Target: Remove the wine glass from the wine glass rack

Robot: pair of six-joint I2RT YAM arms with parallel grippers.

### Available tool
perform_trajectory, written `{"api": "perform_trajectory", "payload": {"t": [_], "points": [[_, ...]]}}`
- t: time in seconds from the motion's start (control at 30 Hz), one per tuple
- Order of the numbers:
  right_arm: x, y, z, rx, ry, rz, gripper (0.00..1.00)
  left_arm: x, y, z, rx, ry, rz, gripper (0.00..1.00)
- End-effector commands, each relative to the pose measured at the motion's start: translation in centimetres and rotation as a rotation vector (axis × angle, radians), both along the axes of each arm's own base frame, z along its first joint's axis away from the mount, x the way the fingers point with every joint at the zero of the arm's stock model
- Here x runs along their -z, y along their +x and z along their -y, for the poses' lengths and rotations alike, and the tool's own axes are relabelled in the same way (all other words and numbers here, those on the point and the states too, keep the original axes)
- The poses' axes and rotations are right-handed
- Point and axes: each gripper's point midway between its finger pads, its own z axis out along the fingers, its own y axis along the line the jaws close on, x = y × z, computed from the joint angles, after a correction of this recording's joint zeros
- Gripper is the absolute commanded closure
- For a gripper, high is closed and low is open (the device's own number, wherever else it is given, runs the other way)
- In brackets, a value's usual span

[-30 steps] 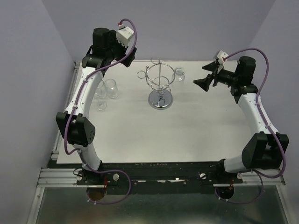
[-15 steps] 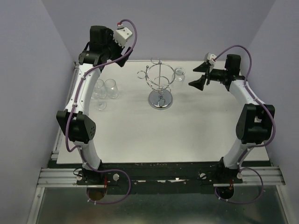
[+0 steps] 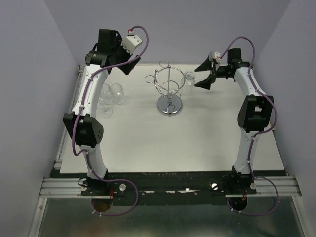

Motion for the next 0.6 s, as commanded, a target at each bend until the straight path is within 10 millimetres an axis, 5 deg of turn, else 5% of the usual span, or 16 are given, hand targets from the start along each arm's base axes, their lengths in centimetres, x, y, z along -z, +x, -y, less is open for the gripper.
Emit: {"api": "perform_trajectory", "payload": {"t": [0.0,0.57], "points": [[0.4,-3.2,-2.5,-0.103,0.047,-0.072,0.0,0.0,-0.3,-0.8,-0.012,0.038,-0.01,0.01],[2.0,-2.8,-4.3,-0.108,0.027,-0.103,0.04,0.6,0.0,-0.8,-0.042,0.014,-0.017,0.01]]}}
